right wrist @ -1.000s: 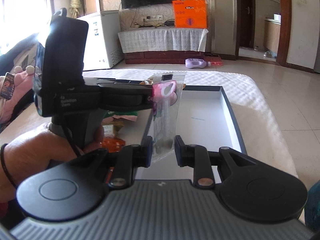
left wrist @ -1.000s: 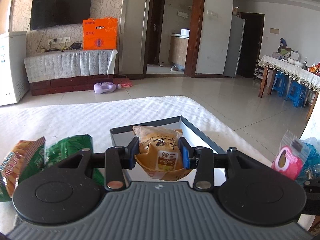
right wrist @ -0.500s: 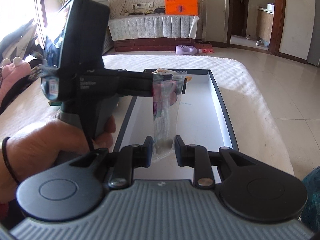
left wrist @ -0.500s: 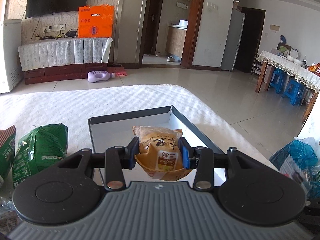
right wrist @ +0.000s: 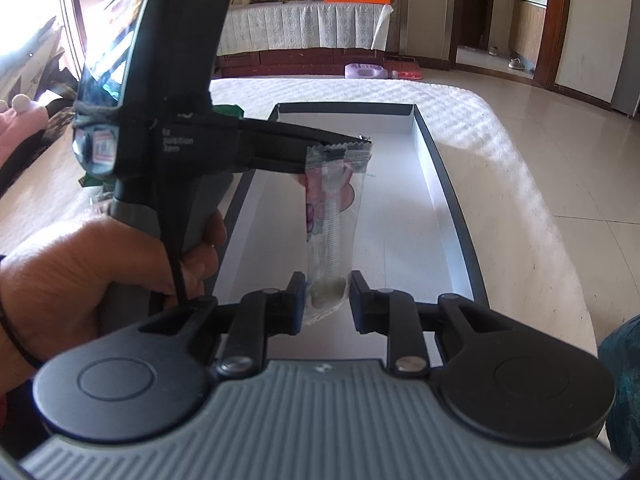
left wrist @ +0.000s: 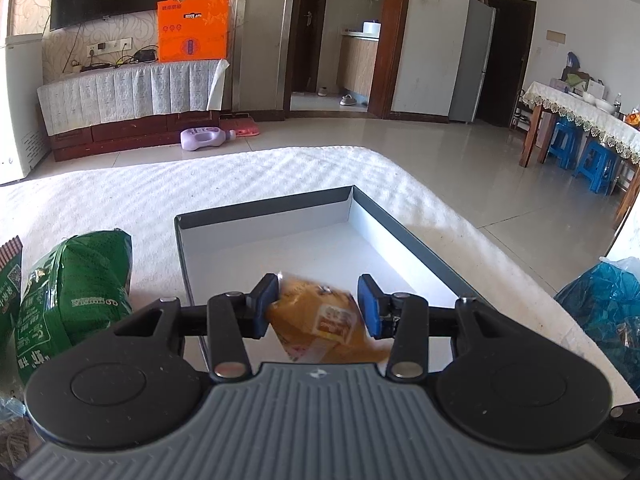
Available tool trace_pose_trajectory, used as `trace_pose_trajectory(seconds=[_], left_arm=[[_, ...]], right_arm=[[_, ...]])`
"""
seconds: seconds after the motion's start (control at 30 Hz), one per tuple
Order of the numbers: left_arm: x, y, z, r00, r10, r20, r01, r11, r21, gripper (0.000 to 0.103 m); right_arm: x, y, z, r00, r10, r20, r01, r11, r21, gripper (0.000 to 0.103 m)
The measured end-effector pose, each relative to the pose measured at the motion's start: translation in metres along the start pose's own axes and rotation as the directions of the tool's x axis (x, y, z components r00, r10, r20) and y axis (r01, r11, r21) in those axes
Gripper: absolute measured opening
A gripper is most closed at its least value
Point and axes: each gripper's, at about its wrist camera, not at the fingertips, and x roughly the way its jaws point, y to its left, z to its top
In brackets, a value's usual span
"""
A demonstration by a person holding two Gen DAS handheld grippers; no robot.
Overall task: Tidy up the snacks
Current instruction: 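Lower the bun and candy tube into the grey box and open both grippers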
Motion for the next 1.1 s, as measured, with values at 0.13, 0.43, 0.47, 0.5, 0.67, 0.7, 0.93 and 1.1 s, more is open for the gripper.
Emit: trace_pose_trajectory(seconds=[0.13,0.43,0.47,0.5,0.67,0.7,0.93,1.1], left_arm=[[-0.002,-0.003,-0.001,1.0,0.001,0.011,-0.001,1.0,0.024,0.049],[-0.003,-0.006,-0.001,1.0,-0.002,0.02,0.001,1.0,0.031,0.049],[-0.003,-0.006,-0.001,1.0,-0.004,0.021,0.003,0.999,0.032,0.052],[-0.004,-0.006,-0.001,1.0,-0.006,0.024,0.005,0.999,0.033,0.053],[-0.01,-0.007,-0.001,0.999,-0.008,0.044,0.006,0.999,0.043,0.068],[-0.013,-0.005,-0.001,0.999,-0.007,0.052,0.005,0.999,0.041,0.069],[-0.037,0.015,0.006,0.996,0.018,0.089,-0.019,1.0,0.007,0.07],[-0.057,0.036,0.006,0.993,0.049,0.106,-0.048,0.999,-0.016,0.071]], right_arm=[[0.003,0.0,-0.001,1.0,-0.004,-0.016,0.004,1.0,-0.002,0.026],[0.007,-0.001,-0.001,1.0,0.0,-0.028,0.001,1.0,0.005,0.026],[0.008,-0.002,-0.001,1.0,-0.001,-0.029,0.001,1.0,0.005,0.026],[0.009,-0.002,-0.001,1.0,-0.001,-0.031,0.001,1.0,0.005,0.026],[0.011,-0.004,0.002,1.0,-0.003,-0.031,0.003,1.0,0.013,0.026],[0.012,-0.004,0.002,1.0,-0.004,-0.031,0.004,1.0,0.015,0.026],[0.018,-0.003,0.003,0.999,-0.015,-0.037,0.016,1.0,0.025,0.026],[0.025,0.003,0.008,0.998,-0.044,-0.04,0.045,0.999,0.024,0.027]])
